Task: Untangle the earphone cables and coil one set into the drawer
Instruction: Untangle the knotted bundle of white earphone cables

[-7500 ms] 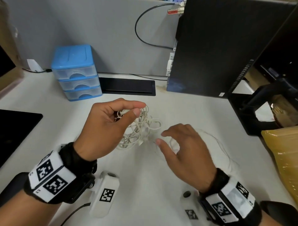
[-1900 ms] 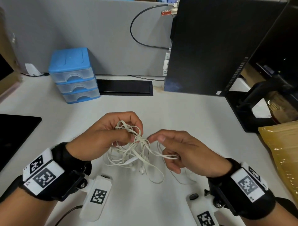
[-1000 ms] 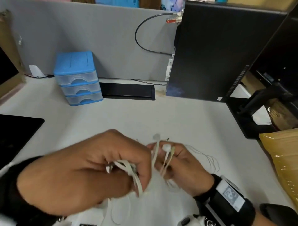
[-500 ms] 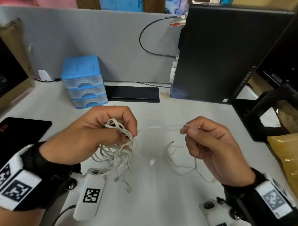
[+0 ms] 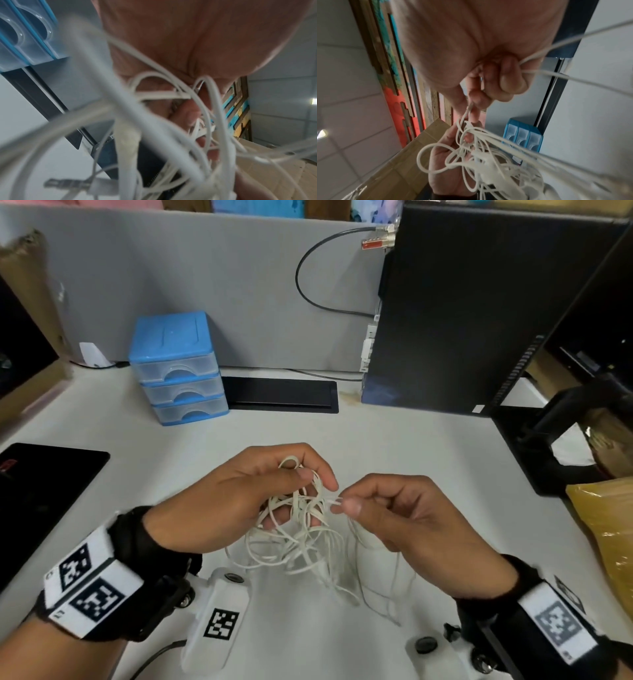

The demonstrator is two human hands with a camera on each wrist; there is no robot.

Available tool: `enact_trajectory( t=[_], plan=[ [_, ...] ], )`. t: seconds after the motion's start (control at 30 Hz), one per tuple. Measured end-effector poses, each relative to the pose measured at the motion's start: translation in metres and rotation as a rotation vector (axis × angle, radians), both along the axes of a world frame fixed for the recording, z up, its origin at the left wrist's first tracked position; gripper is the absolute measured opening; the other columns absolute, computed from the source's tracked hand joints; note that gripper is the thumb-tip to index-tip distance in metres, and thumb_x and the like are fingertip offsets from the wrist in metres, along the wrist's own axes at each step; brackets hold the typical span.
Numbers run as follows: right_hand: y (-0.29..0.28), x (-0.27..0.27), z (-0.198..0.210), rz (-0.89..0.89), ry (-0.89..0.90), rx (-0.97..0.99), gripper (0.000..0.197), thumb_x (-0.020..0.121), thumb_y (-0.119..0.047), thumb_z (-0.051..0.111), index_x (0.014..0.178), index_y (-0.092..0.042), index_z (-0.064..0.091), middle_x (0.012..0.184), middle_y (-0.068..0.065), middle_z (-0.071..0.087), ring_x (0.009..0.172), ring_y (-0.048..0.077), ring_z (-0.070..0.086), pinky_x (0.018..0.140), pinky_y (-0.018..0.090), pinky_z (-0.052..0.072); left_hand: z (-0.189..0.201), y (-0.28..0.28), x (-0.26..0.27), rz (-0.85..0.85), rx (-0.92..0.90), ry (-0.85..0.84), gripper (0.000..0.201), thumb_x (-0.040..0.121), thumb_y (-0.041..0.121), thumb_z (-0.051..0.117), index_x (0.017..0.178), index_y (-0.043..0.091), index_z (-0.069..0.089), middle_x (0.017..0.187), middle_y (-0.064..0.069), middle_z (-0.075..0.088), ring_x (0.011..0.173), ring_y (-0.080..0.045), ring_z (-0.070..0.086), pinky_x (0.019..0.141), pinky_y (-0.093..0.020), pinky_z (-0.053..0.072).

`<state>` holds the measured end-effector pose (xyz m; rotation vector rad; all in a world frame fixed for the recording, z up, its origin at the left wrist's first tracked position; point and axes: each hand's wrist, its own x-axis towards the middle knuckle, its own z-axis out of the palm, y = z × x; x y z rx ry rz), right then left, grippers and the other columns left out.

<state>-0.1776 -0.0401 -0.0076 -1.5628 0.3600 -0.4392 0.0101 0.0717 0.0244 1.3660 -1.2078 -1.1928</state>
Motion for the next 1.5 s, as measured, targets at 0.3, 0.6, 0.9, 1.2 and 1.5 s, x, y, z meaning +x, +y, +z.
enact_trajectory(
  t=[0.3, 0.6, 0.9, 1.2, 1.5],
  plan=[
    [0.001, 0.002, -0.007, -0.228, -0.042, -0.242, 0.012, 0.089, -0.023, 0.069, 0.082, -0.015, 0.074, 0.060, 0.031, 0.047, 0.053, 0.036, 0.034, 0.053, 0.034, 0.033, -0.003, -0.001, -0.003, -0.023, 0.032, 0.012, 0.022, 0.091, 0.020, 0.049, 0.098, 0.009, 0.067, 0.073, -0.001, 0.062, 0.059, -0.012, 0.045, 0.049, -0.019, 0.036],
    [-0.014, -0.001, -0.010, -0.471, -0.104, -0.256, 0.012, 0.090, -0.014, 0.065, 0.080, -0.010, 0.070, 0.046, -0.003, 0.036, 0.043, 0.010, 0.028, 0.046, 0.017, 0.031, -0.005, -0.002, -0.005, -0.018, 0.024, 0.081, 0.020, 0.091, 0.020, 0.048, 0.090, 0.010, 0.064, 0.076, -0.009, 0.067, 0.065, -0.016, 0.057, 0.050, -0.016, 0.038],
    [-0.029, -0.005, -0.015, -0.574, -0.030, -0.197, 0.019, 0.093, -0.012, 0.064, 0.074, -0.011, 0.067, 0.045, -0.010, 0.039, 0.045, 0.014, 0.025, 0.043, 0.021, 0.024, -0.005, -0.003, -0.004, 0.013, -0.031, 0.014, 0.015, 0.092, 0.020, 0.052, 0.096, 0.008, 0.061, 0.069, 0.000, 0.062, 0.057, -0.014, 0.058, 0.048, -0.020, 0.037],
    [-0.041, -0.008, -0.018, -0.721, 0.065, -0.113, 0.024, 0.095, -0.008, 0.057, 0.071, -0.010, 0.057, 0.040, -0.014, 0.040, 0.038, 0.007, 0.023, 0.037, 0.017, 0.021, -0.007, -0.005, -0.001, 0.052, -0.063, 0.007, 0.017, 0.094, 0.025, 0.054, 0.093, 0.011, 0.062, 0.065, 0.006, 0.057, 0.059, -0.016, 0.064, 0.046, -0.018, 0.037],
    [-0.028, -0.005, -0.027, -0.199, 0.399, -0.419, 0.036, 0.089, -0.020, 0.064, 0.123, -0.032, 0.060, 0.124, -0.015, 0.060, 0.119, -0.001, 0.051, 0.094, 0.011, 0.040, -0.014, -0.006, 0.003, 0.024, -0.125, 0.049, 0.011, 0.091, 0.019, 0.055, 0.088, 0.010, 0.062, 0.065, -0.005, 0.059, 0.053, -0.008, 0.053, 0.048, -0.014, 0.039]
  ],
)
